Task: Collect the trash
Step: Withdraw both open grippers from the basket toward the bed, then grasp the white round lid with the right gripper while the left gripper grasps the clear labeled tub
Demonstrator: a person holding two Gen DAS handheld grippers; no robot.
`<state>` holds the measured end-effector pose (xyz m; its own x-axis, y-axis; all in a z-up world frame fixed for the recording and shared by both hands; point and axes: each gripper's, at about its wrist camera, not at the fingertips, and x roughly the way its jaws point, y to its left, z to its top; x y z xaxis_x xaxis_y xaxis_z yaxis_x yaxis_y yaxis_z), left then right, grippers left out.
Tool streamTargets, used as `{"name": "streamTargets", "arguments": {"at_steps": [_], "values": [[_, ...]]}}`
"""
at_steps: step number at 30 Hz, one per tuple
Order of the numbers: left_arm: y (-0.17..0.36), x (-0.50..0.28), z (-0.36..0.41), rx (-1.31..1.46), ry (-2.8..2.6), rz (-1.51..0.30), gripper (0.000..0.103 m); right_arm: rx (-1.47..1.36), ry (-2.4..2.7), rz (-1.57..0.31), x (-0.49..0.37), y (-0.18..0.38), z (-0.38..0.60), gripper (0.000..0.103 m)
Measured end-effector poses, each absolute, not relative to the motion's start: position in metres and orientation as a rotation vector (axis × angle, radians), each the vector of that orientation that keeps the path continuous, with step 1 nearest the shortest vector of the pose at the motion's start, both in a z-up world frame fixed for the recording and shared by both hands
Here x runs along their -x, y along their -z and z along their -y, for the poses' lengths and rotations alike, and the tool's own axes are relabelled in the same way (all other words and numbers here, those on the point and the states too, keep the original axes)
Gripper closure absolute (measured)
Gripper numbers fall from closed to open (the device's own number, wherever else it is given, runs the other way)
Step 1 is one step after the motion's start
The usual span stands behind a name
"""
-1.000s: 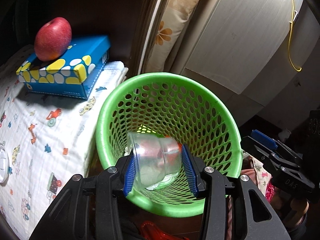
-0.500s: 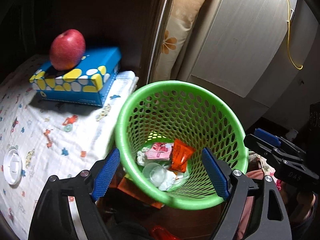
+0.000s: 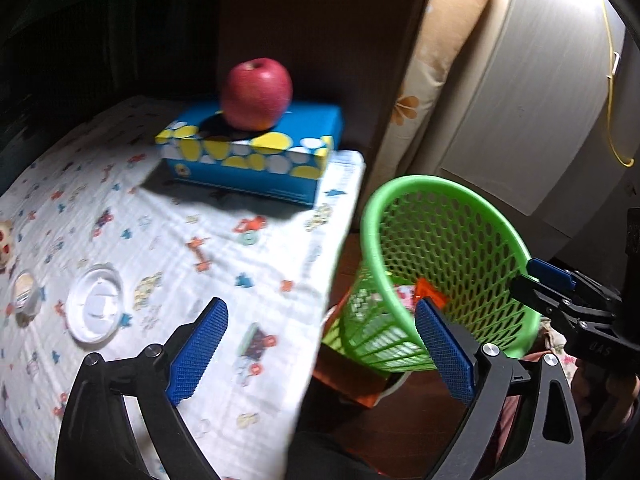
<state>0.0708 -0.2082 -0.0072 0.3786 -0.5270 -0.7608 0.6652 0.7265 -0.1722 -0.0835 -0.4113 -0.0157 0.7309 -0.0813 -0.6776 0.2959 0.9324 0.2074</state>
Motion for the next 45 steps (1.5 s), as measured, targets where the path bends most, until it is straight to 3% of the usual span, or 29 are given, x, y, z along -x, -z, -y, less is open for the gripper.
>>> {"name": "streamTargets", "arguments": {"at_steps": [6,26,45], "values": [[0.01,-0.091,0.155,-0.128,0.663,-0.916,0.007,-0.261,0.129,-0.748,0.054,0.017,0.376,0.022],[0.017,-0.139,-0.008,-0.053,0.369,-0.916,0.007,-0.123,-0.146,-0.832,-0.058,0.034,0.238,0.019],[0.028,-0.162,-0.07,-0.055,0.24,-0.912,0.007,0.008,-0.301,-0.965,-0.165,0.089,0.138,0.018]]}}
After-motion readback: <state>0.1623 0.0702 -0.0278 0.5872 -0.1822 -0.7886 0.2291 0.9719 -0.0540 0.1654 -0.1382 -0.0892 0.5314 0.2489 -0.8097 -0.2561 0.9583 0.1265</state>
